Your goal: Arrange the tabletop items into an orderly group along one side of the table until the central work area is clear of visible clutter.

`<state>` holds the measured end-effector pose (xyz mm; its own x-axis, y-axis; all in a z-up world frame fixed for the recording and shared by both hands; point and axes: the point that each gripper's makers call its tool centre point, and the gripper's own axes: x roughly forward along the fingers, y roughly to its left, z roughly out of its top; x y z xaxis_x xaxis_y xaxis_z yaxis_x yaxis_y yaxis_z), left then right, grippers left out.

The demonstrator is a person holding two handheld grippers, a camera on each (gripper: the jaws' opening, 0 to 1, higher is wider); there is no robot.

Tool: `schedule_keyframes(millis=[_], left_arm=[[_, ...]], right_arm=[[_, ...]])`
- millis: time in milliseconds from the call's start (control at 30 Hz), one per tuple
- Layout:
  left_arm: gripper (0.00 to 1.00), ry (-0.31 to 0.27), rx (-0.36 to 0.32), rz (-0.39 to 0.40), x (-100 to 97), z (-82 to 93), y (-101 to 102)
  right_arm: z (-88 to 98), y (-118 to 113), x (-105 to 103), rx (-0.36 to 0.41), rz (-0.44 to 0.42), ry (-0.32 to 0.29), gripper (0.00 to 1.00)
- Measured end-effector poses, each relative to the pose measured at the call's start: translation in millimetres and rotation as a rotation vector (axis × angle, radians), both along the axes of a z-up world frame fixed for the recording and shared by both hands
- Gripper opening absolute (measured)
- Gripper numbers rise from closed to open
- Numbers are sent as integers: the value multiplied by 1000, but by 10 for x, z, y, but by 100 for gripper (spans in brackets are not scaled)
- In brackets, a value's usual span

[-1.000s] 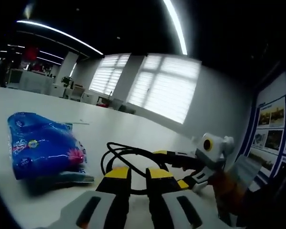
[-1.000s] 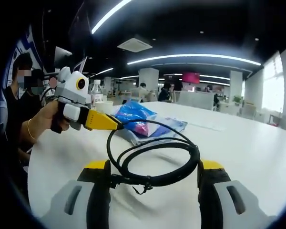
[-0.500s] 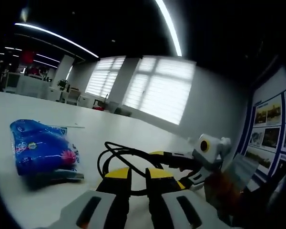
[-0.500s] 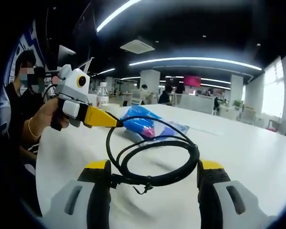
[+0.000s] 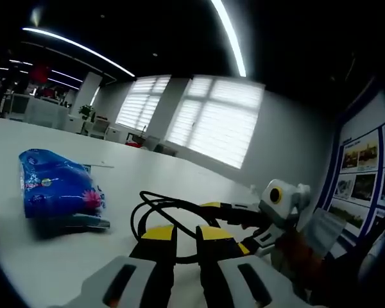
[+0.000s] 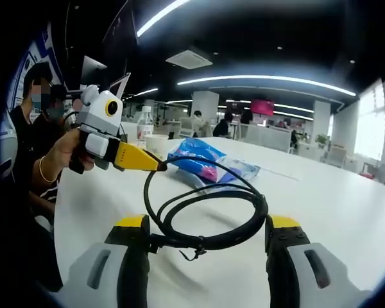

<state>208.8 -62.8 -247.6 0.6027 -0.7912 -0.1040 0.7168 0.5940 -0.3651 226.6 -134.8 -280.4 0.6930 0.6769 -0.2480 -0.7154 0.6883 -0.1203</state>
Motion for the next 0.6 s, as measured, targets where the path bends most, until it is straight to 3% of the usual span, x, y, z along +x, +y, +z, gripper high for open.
schedule_keyframes(millis=[67, 133, 167, 200, 267, 367, 600], left_arm=[[10, -3, -1, -9, -38, 12, -20], [7, -12, -1, -29, -73, 16, -65], [7, -13, -1, -34, -76, 13, -79], [8, 10, 4, -24, -72, -21, -78], [8, -4, 22, -33, -105, -56, -99], [8, 13, 21, -38, -129, -88, -64], [8, 12, 39, -3, -64, -94, 87]], right_arm=[[0, -2, -28, 0, 3, -7, 62], [163, 61, -60, 45, 39, -100, 32], [115, 67, -77, 9, 52, -98, 30], [45, 60, -56, -15, 18, -63, 35], [-4, 92, -70, -23, 10, -49, 51], [-51, 156, -152, -33, 53, -36, 50], [3, 113, -108, -15, 40, -34, 54]])
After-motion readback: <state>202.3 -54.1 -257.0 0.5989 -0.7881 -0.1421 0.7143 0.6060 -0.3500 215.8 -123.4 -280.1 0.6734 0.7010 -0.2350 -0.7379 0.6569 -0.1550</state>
